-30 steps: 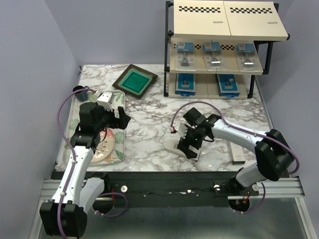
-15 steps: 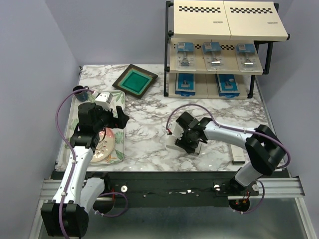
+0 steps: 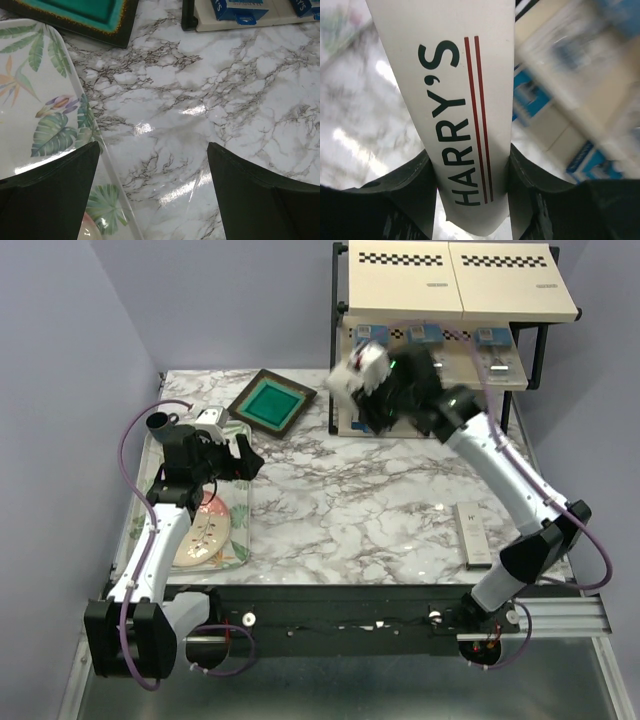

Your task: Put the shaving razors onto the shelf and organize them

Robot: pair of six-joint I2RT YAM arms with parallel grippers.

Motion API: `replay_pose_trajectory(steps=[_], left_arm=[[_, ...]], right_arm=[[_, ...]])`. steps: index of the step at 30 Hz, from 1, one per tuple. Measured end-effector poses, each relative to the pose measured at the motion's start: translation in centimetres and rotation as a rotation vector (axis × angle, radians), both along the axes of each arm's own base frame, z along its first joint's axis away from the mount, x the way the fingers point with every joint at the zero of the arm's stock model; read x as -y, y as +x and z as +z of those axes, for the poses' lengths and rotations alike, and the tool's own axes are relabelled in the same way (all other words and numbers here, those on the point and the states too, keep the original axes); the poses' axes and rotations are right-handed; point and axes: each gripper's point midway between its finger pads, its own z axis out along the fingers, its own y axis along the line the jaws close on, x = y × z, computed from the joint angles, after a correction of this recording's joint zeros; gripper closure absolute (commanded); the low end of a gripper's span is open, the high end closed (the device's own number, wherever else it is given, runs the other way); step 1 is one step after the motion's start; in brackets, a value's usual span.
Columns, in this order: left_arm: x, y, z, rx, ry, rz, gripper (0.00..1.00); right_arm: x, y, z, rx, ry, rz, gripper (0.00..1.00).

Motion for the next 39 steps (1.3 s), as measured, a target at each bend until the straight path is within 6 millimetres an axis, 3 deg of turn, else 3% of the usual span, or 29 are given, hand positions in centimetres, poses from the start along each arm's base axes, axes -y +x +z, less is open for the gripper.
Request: replay_pose_trajectory(steps=[1, 3, 4, 5, 10, 16, 22, 27, 33, 37, 39], left_arm=[[0.0, 0.2, 0.1, 0.0, -0.003, -0.001, 0.02], [0.2, 0.6, 0.2, -0.003, -0.011, -0.005, 0.02], [0.3, 0.9, 0.1, -0.006, -0.016, -0.004, 0.02], [0.3, 1.1, 0.1, -0.005, -0.02, -0.006, 0.02], [0.6, 1.4, -0.6, -0.031, -0.033, -0.011, 0.01], [0.7, 1.6, -0.7, -0.039, -0.04, -0.011, 0.02], [0.7, 2.0, -0.6, -0.036, -0.044, -0.011, 0.02], [0.9, 2.3, -1.0, -0.048, -0.057, -0.011, 0.02], [1.0, 2.6, -1.2, -0.053, -0.067, -0.009, 0.02], [1.2, 2.5, -1.3, -0.059, -0.069, -0.015, 0.02], [1.3, 2.5, -1.3, -0.058, -0.069, -0.018, 0.02]], right_arm=[[0.6, 1.6, 2.6, 0.037, 0.037, -0.043, 0.71], [2.2, 6.0, 10.2, 0.181, 0.161, -0.157, 0.71], [3.2, 7.3, 12.1, 0.218, 0.189, -0.198, 0.7], [4.5, 8.9, 15.9, 0.307, 0.247, -0.253, 0.68], [10.1, 11.6, 22.1, 0.502, 0.325, -0.441, 0.66], [14.3, 13.7, 23.9, 0.607, 0.344, -0.587, 0.67], [21.3, 15.5, 24.5, 0.671, 0.324, -0.777, 0.67], [25.3, 15.6, 24.6, 0.699, 0.304, -0.88, 0.67], [27.3, 15.8, 25.0, 0.724, 0.303, -0.922, 0.66], [28.1, 16.6, 24.5, 0.724, 0.301, -0.939, 0.55], [28.3, 17.3, 23.9, 0.717, 0.295, -0.946, 0.55]])
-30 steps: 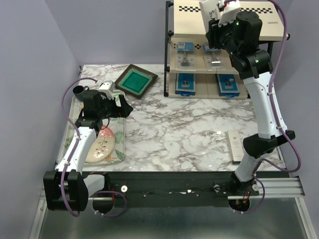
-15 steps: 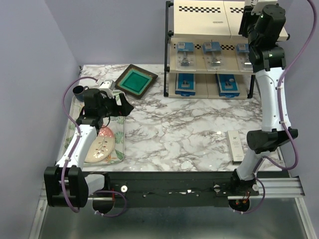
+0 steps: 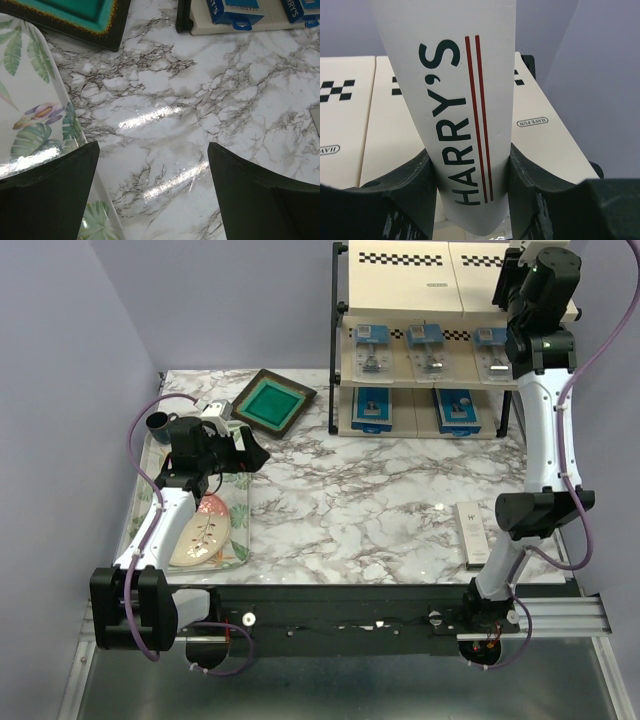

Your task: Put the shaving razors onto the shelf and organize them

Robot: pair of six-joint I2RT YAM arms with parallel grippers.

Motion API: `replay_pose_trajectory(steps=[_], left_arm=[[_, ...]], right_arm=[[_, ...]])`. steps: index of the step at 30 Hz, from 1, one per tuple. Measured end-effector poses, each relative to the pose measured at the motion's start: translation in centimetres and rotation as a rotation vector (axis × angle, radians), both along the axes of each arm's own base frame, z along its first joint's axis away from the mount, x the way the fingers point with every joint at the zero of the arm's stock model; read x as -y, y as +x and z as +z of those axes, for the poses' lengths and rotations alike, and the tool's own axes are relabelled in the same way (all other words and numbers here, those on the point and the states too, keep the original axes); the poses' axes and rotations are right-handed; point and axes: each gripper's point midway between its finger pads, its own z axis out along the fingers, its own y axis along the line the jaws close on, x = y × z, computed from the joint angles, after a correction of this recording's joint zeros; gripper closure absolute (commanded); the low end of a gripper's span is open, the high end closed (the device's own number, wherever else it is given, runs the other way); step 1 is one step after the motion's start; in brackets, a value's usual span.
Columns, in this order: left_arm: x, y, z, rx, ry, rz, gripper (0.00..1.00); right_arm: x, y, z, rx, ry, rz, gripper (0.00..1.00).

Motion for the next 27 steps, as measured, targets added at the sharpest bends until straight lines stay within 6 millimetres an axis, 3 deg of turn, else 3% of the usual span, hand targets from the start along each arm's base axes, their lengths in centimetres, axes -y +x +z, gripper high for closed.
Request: replay_pose_trajectory(steps=[3, 10, 14, 27], left_arm=[[0.0, 0.0, 0.0, -0.001, 0.0, -0.002, 0.02], [0.0, -0.1, -0.2, -0.005, 0.0, -0.002, 0.02], [0.0, -0.2, -0.4, -0.01, 0.0, -0.002, 0.02], [0.0, -0.2, -0.4, -0.011, 0.0, -0.002, 0.02]], right_arm=[[0.3, 1.1, -0.3, 0.01, 0.006, -0.006, 0.48], [0.3, 1.8, -0.4, 0.024, 0.017, -0.008, 0.2], [0.4, 2.0, -0.8, 0.018, 0.021, -0.01, 0.14], [1.2, 2.3, -0.9, 0.02, 0.02, -0.022, 0.14]])
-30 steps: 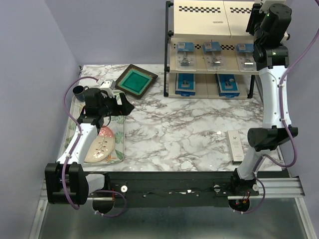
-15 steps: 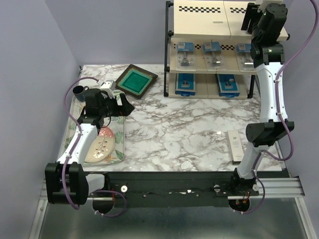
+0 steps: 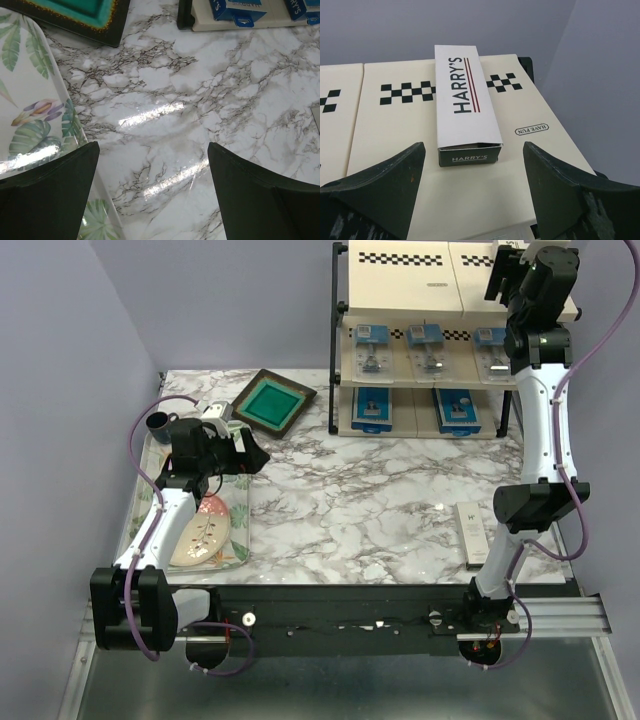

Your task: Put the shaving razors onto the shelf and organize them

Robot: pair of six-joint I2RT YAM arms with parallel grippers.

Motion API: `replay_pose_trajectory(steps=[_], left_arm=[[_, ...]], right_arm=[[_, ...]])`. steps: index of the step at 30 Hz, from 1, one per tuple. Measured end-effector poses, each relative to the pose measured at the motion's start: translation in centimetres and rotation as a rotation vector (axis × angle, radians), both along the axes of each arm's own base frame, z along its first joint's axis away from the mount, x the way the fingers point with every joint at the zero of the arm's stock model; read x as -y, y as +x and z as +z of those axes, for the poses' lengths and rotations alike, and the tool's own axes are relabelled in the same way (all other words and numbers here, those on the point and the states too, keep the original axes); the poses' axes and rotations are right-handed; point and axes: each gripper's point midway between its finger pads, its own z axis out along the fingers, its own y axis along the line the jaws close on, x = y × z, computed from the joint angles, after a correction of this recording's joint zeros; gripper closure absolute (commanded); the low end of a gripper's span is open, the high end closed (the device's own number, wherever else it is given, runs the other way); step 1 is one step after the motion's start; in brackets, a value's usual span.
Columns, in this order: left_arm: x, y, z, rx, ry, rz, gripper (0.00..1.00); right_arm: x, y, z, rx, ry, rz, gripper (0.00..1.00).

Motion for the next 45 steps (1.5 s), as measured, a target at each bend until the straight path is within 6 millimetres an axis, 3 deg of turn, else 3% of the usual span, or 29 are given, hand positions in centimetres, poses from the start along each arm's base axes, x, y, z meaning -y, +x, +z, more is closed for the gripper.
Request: replay_pose_trajectory(steps=[12, 18, 22, 29, 35, 45], left_arm=[[0.0, -0.3, -0.6, -0.012, 0.0, 0.0, 0.02], [0.0, -0.3, -0.6, -0.013, 0.0, 0.0, 0.02], [0.0, -0.3, -0.6, -0.013, 0.0, 0.0, 0.02], [0.0, -0.3, -0.6, -0.013, 0.0, 0.0, 0.01], [0.1, -0.3, -0.5, -0.009, -0.007, -0.004, 0.02], [0.3, -0.4, -1.2, -0.017, -0.032, 0.004, 0.02]], right_arm=[[0.6, 0.4, -0.1, 0.008, 0.001, -0.012, 0.12], [1.4, 1.8, -2.0, -0.023, 0.007, -0.018, 0.12], [2.1, 2.7, -3.3, -0.043, 0.021, -0.013, 0.24], [2.5, 3.0, -3.5, -0.04, 0.039, 0.02, 0.51], [1.7, 2.5, -3.6, -0.043, 0.049, 0.09, 0.56], [0.6, -0.6, -3.5, -0.073, 0.07, 0.142, 0.57]])
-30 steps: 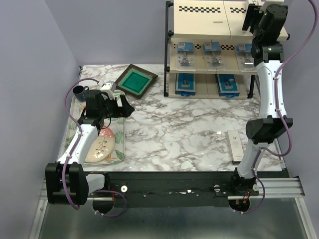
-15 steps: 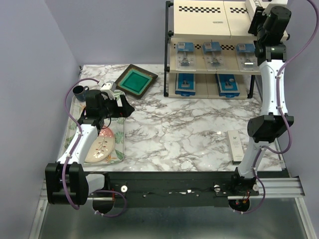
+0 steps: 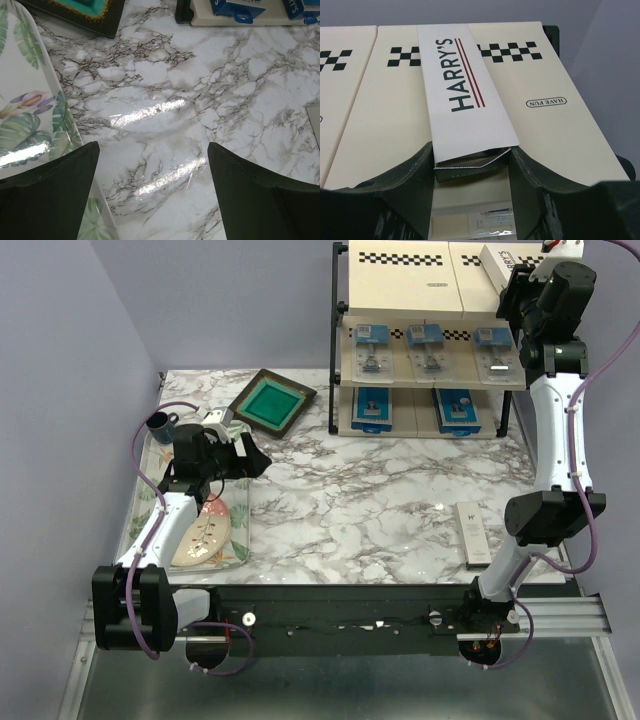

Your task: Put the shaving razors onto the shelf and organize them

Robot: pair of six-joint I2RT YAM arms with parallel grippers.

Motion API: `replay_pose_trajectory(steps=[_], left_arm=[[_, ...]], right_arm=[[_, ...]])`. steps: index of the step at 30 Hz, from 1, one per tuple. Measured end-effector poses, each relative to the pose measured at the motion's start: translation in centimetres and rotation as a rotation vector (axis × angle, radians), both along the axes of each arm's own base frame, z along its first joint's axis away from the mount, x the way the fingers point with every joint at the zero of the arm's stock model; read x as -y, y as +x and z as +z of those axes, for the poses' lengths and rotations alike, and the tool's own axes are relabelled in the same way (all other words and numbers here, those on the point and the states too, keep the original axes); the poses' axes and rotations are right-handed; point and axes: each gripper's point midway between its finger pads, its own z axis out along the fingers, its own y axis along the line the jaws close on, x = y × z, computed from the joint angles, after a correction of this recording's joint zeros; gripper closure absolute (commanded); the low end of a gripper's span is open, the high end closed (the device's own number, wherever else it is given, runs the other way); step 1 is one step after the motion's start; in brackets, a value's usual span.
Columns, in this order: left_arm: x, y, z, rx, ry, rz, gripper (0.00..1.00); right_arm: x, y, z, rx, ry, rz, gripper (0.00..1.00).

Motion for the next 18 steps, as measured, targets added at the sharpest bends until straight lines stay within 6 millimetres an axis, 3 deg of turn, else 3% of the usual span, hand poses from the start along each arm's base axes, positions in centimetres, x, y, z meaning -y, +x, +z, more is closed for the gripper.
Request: replay_pose_trajectory(steps=[10, 18], left_arm=[[0.1, 0.1, 0.0, 0.003, -0.012, 0.004, 0.02], [0.1, 0.0, -0.2, 0.004, -0.012, 0.004, 0.02]], right_arm=[[0.4, -0.9, 0.1, -0.001, 0.026, -0.051, 0.57], [-0.7, -0.9, 0.1, -0.001, 0.026, -0.066, 0.56]])
